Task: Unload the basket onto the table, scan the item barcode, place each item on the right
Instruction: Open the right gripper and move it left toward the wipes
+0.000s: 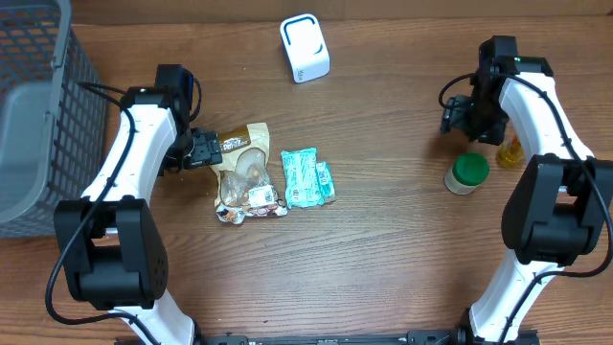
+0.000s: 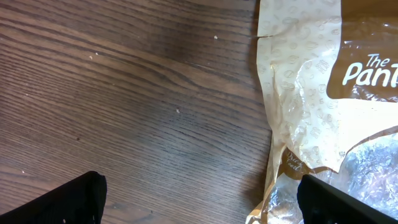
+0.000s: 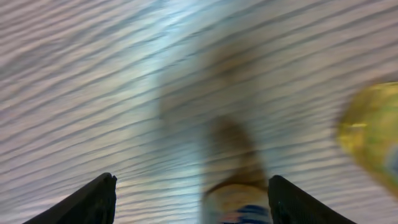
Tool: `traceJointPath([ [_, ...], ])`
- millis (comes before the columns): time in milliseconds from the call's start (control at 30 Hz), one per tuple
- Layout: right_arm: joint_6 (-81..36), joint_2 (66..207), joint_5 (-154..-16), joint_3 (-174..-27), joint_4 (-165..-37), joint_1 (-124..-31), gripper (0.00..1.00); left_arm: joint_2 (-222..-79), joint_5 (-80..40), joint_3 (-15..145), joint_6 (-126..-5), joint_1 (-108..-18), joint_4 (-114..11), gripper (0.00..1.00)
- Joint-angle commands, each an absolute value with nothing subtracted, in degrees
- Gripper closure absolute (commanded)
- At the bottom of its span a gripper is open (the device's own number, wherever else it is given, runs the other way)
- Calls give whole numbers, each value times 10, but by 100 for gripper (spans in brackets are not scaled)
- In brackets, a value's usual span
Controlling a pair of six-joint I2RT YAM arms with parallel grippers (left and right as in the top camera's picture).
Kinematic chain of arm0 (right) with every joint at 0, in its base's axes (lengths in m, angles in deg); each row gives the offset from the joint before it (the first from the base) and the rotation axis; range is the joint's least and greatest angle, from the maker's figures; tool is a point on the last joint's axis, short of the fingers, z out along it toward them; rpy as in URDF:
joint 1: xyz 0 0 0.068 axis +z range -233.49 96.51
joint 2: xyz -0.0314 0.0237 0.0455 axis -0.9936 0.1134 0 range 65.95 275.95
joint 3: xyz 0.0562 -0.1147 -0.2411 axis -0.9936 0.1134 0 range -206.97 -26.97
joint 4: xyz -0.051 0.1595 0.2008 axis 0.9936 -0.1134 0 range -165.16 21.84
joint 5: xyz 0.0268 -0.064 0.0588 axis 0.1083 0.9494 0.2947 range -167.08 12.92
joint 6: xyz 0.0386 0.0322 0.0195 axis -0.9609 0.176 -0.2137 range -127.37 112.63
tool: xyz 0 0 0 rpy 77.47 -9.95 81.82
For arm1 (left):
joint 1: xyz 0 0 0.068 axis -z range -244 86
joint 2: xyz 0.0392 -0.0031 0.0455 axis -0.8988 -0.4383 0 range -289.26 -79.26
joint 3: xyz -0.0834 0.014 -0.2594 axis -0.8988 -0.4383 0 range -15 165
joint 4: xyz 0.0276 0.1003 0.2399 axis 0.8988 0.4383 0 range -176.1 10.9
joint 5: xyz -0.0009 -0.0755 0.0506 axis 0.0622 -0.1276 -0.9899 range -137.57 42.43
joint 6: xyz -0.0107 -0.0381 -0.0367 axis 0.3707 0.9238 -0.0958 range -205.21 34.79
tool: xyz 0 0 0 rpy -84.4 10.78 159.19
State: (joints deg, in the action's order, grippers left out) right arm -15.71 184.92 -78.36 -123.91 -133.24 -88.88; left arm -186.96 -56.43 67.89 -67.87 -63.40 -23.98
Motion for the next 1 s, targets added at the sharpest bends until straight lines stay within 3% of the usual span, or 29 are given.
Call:
traceJointPath([
  [0,-165,1831,-859,-1237,-1329,-875,26,-1874,-570,687,-689,-636,-240,0],
  [267,-165,1831,-862,-1234,-1331,-797,31,-1874,-570,687,-689,-636,-240,1],
  [533,-213,1832,-833,-1177,-1306,-713,27,-1874,-570,687,-689,-636,-240,0],
  [700,-226,1832,-749,-1137,-1304,-691,16,-1874,-570,687,-689,-636,-240,1],
  [767,-226,1832,-736,-1122,-1304,-692,0,-1874,-570,687,-689,-636,-240,0],
  [967,-224,1832,-685,-1095,-1329,-725,0,-1874,-570,687,-689,-636,-240,0],
])
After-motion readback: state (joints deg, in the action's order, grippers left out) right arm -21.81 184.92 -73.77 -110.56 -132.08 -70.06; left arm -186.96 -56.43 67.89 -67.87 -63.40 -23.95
